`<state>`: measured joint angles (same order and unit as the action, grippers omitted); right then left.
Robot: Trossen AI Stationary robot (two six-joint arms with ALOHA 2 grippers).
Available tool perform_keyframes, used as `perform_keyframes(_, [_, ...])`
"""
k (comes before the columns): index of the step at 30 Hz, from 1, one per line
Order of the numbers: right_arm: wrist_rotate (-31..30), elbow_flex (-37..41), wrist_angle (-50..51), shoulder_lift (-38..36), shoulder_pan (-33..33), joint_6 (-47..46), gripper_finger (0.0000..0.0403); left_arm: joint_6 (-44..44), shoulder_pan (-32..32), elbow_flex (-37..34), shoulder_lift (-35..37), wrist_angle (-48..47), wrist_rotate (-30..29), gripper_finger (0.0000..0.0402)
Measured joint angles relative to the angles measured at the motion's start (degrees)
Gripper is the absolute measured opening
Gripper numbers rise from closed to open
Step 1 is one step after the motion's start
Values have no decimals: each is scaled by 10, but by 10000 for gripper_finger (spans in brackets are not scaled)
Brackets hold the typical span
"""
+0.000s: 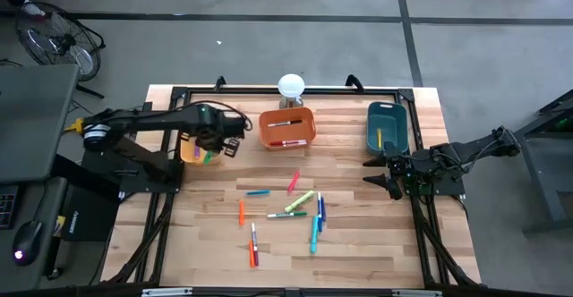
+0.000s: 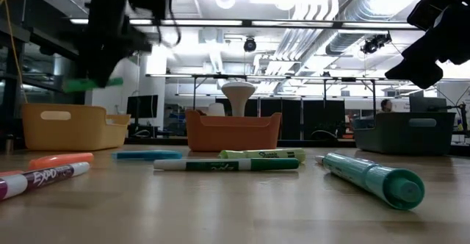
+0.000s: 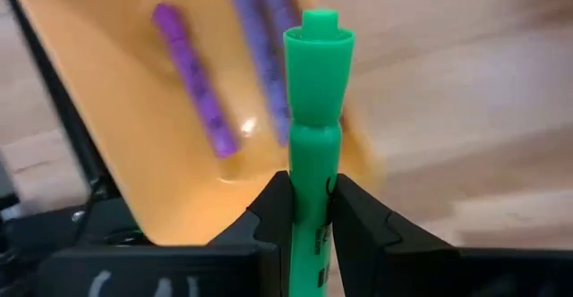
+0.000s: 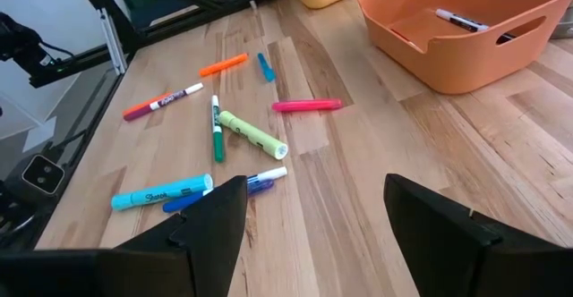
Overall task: Pick & Place Markers
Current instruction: Put the green highlighter pen into the yellow bin
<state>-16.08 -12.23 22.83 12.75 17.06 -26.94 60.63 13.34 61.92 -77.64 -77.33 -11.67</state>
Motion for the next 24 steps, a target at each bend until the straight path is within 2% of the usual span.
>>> perform_keyframes(10, [0, 0, 0, 0, 0, 0, 252, -97, 126, -89, 6, 115, 13, 49])
perform_keyframes(24, [0, 0, 0, 0, 0, 0, 252, -139, 222, -158, 7, 175, 34, 49])
